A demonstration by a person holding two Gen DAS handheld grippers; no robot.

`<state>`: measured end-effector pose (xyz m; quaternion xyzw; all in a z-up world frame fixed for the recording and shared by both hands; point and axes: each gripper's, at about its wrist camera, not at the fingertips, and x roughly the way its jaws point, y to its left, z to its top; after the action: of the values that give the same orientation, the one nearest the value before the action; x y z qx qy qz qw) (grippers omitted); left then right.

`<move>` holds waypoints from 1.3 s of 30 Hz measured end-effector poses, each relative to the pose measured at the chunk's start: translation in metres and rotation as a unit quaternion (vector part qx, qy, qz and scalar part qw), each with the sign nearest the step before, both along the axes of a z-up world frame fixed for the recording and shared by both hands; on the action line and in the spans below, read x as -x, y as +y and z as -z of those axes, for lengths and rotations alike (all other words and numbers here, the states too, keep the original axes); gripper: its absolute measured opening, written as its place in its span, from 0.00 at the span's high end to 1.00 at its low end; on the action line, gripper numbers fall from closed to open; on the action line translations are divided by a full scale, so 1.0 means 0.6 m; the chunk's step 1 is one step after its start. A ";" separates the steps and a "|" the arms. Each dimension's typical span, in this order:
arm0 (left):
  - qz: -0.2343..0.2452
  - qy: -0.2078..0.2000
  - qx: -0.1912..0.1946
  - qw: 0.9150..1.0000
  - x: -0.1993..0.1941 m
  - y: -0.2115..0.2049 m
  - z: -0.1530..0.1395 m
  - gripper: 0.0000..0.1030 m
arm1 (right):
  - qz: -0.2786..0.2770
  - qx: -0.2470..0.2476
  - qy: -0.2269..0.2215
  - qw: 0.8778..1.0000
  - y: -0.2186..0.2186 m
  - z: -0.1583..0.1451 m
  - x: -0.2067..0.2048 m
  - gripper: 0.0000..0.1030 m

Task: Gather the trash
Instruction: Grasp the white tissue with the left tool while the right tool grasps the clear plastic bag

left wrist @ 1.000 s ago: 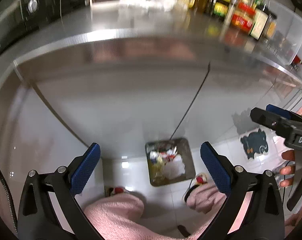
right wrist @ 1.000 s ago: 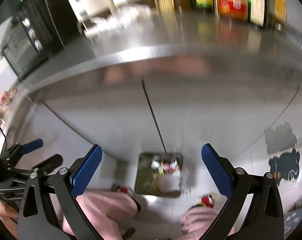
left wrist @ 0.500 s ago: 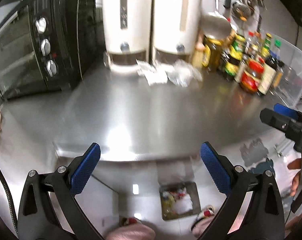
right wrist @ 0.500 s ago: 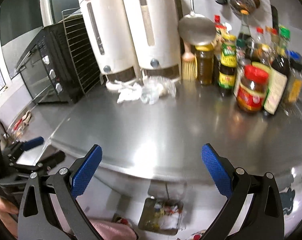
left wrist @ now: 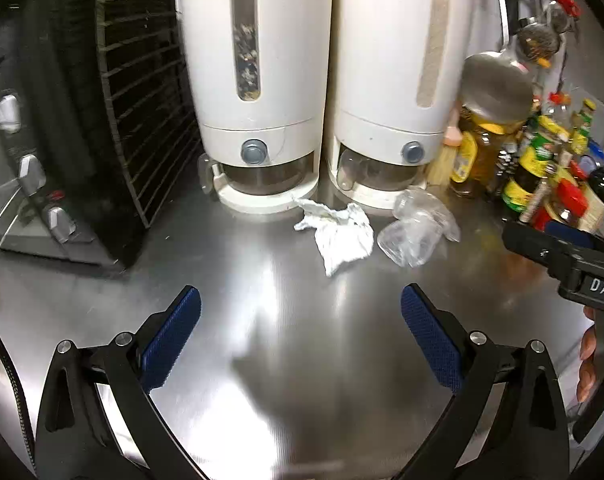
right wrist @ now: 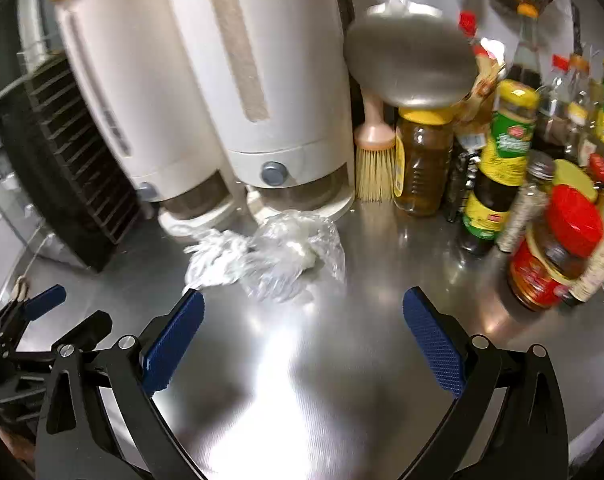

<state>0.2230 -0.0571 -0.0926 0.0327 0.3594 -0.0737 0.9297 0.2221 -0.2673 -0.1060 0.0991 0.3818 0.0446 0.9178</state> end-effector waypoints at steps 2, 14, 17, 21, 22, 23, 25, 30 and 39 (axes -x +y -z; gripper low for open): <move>0.006 0.011 0.001 1.000 -0.037 -0.011 0.012 0.08 | 0.004 -0.005 0.011 1.000 -0.003 0.018 -0.032 0.03; 0.026 0.064 0.009 0.998 -0.174 -0.033 0.108 0.21 | 0.006 -0.052 0.060 0.997 -0.006 0.111 -0.159 0.18; 0.033 0.072 0.007 0.997 -0.193 -0.042 0.121 0.30 | 0.004 -0.045 0.070 0.997 0.002 0.127 -0.174 0.24; 0.050 0.079 0.011 0.996 -0.206 -0.050 0.134 0.39 | 0.006 -0.033 0.074 0.997 0.008 0.135 -0.185 0.29; 0.052 0.075 0.009 0.996 -0.207 -0.050 0.135 0.40 | 0.005 -0.029 0.074 0.997 0.009 0.136 -0.187 0.31; 0.052 0.073 0.005 0.996 -0.209 -0.051 0.135 0.46 | 0.005 -0.020 0.074 0.997 0.013 0.136 -0.190 0.36; 0.053 0.067 -0.002 0.996 -0.213 -0.054 0.134 0.58 | -0.002 -0.013 0.073 0.997 0.017 0.136 -0.195 0.56; 0.067 0.071 -0.013 0.995 -0.214 -0.066 0.131 0.97 | -0.004 -0.016 0.077 0.997 0.017 0.135 -0.192 0.76; 0.054 0.069 -0.013 0.996 -0.154 -0.059 0.119 0.99 | -0.009 -0.014 0.060 0.998 -0.007 0.106 -0.114 0.80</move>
<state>0.3153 -0.0925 -0.1641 0.0593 0.4215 -0.1215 0.8967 0.2906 -0.2716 -0.1698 0.1113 0.4367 0.0521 0.8912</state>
